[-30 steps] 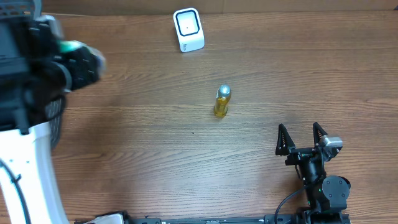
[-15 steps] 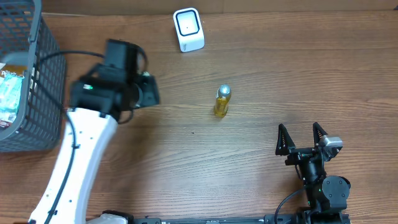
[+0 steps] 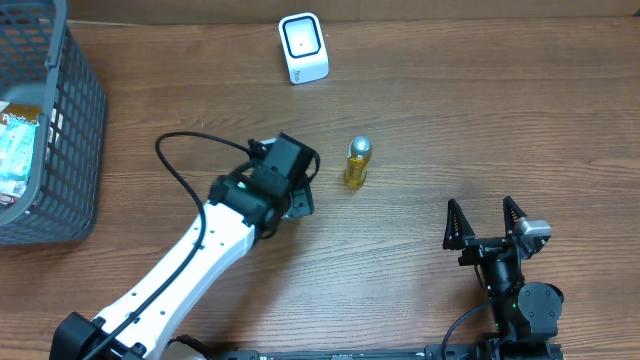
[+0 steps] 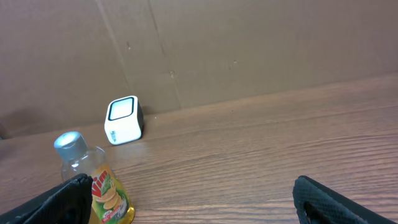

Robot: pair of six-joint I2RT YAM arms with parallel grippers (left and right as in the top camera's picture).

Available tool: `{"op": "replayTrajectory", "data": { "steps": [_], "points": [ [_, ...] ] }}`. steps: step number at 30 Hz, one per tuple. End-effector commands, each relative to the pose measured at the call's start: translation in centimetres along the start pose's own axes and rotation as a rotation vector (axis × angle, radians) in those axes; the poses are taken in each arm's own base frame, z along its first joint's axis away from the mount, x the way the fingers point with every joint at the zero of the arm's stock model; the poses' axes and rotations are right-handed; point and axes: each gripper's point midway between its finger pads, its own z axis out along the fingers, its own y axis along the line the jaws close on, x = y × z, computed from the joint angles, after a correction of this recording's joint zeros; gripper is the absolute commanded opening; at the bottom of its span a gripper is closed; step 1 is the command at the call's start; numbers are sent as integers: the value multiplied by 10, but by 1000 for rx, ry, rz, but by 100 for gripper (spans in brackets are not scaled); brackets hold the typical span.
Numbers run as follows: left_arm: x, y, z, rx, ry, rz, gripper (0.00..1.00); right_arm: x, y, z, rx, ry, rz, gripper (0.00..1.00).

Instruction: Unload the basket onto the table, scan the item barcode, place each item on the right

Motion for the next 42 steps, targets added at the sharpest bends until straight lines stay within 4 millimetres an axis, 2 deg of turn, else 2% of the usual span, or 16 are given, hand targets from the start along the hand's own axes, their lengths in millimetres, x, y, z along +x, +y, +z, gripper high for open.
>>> {"op": "replayTrajectory", "data": {
  "steps": [1, 11, 17, 20, 23, 32, 37, 42],
  "points": [
    [2, -2, 7, -14, -31, -34, 50, 2, 2, 0, -10, -1, -4, 100],
    [16, -13, 44, -41, 15, -32, 51, 2, 2, 0, -10, -1, -4, 100],
    [21, -21, 58, -21, 44, -31, 50, 2, 2, 0, -10, -1, -4, 100],
    [22, -20, 62, -27, 51, -29, 56, 2, 2, 0, -10, -1, -4, 100],
    [23, -20, 63, -30, 55, -28, 73, 2, 2, 0, -10, -1, -4, 100],
    [23, -20, 63, -28, 57, -18, 100, 2, 2, 0, -10, -1, -4, 100],
    [12, -27, 55, -14, 38, 86, 100, 2, 2, 0, -10, -1, -4, 100],
    [-4, -35, 32, -13, 31, 211, 100, 2, 2, 0, -10, -1, -4, 100]
  ]
}}
